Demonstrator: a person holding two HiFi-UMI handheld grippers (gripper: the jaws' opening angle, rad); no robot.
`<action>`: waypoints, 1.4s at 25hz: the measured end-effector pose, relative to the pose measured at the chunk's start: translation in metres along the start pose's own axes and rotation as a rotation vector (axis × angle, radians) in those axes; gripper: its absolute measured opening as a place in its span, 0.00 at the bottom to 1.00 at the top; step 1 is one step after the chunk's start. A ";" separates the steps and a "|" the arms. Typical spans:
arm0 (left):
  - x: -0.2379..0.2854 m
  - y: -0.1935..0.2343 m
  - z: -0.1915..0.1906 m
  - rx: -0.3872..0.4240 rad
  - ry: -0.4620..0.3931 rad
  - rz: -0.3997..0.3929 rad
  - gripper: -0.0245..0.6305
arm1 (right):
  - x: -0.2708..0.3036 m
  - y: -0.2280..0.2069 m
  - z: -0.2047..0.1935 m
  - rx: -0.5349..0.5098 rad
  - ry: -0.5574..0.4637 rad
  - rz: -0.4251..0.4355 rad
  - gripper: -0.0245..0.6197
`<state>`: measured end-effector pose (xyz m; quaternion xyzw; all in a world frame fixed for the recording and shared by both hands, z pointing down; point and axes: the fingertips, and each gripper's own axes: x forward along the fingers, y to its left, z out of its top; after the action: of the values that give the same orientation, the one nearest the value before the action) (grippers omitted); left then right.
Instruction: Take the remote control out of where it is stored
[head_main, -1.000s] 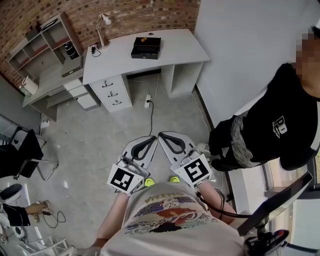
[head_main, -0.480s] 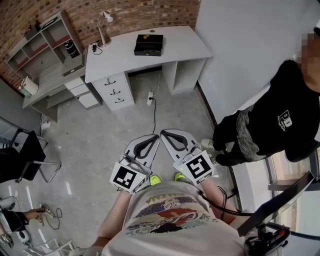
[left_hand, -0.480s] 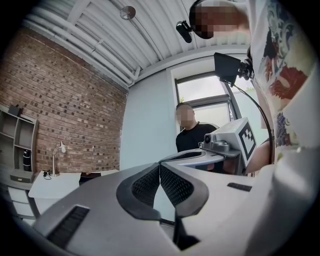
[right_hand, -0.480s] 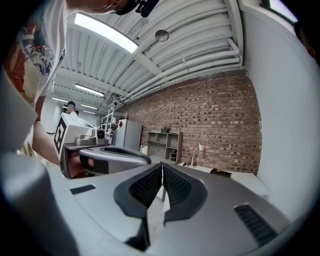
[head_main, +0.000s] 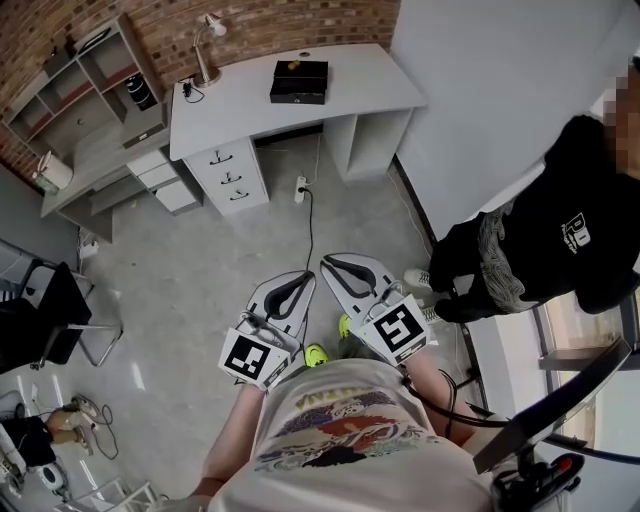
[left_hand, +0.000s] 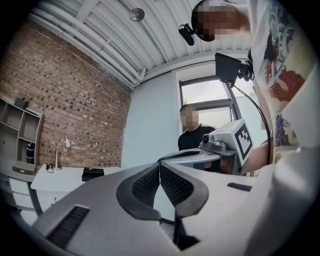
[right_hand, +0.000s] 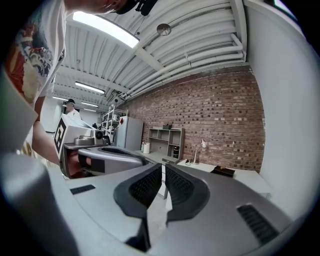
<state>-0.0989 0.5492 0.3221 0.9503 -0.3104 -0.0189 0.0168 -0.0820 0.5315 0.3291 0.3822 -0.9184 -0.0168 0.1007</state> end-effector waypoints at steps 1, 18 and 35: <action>0.000 0.001 -0.001 -0.001 0.000 0.000 0.05 | 0.001 -0.001 -0.001 0.004 0.003 0.000 0.05; 0.075 0.079 -0.006 0.041 0.068 0.067 0.05 | 0.070 -0.093 -0.006 0.011 -0.018 0.081 0.05; 0.205 0.153 -0.019 -0.020 0.059 0.168 0.05 | 0.127 -0.229 -0.033 -0.005 -0.014 0.166 0.05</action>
<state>-0.0231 0.3054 0.3425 0.9209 -0.3880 0.0075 0.0367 -0.0029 0.2821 0.3585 0.3045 -0.9476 -0.0132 0.0962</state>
